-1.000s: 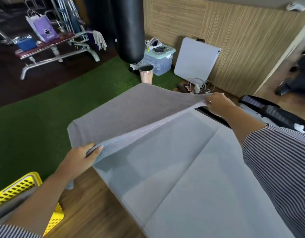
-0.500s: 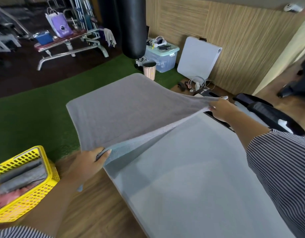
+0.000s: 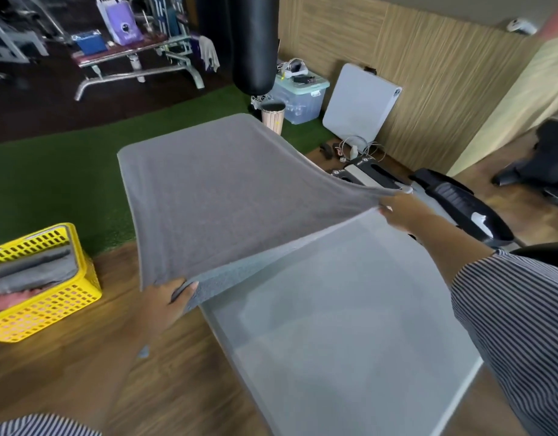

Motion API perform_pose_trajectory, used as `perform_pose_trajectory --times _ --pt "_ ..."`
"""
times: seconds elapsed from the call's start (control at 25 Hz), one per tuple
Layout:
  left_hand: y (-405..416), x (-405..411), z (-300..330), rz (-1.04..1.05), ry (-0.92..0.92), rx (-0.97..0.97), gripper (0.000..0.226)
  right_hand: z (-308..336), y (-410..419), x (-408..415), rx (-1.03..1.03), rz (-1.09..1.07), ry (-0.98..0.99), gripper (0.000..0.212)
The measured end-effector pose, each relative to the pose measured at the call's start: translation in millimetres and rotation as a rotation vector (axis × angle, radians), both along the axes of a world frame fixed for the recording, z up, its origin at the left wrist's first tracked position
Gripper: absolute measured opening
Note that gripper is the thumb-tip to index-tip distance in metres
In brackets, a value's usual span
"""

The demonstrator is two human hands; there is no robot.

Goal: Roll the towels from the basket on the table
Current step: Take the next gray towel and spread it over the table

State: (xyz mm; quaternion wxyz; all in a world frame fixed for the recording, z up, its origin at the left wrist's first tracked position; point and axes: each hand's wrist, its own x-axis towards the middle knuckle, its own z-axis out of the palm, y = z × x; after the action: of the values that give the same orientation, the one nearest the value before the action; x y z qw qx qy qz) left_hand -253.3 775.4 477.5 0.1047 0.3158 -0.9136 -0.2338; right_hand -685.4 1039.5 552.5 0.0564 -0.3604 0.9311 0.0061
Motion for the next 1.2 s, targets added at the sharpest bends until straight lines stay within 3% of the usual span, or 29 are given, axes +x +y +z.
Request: perform_pose_trajectory --times 0.16,0.28,0.44,0.56,0.96,1.08,1.2 --pt "84.4 -0.2 -10.8 0.099 0.009 0.018 0.037 -17.3 60.7 -26.2 0.03 0.075 -0.026 0.033" --pt "164.2 -5.9 -21.0 0.174 0.036 0.052 0.047 -27.6 113.5 -50.3 0.039 0.153 -0.052 0.033" --pt "267.9 -3.3 -46.7 0.214 -0.015 0.0 0.042 -44.9 189.9 -68.3 0.118 0.207 -0.11 0.033" --pt "321.1 11.3 -70.9 0.217 -0.059 0.07 0.041 -58.3 225.9 -71.6 0.144 0.258 -0.156 0.03" --pt "391.9 -7.8 -75.4 0.259 -0.322 0.159 0.024 -100.5 277.5 -82.6 0.198 0.354 -0.226 0.025" --pt "406.6 -6.5 -82.2 0.295 -0.338 0.202 0.016 -112.7 281.1 -74.8 0.181 0.389 -0.254 0.029" --pt "412.3 -0.6 -89.3 0.362 -0.296 0.158 0.021 -122.1 282.4 -73.2 0.21 0.387 -0.266 0.029"
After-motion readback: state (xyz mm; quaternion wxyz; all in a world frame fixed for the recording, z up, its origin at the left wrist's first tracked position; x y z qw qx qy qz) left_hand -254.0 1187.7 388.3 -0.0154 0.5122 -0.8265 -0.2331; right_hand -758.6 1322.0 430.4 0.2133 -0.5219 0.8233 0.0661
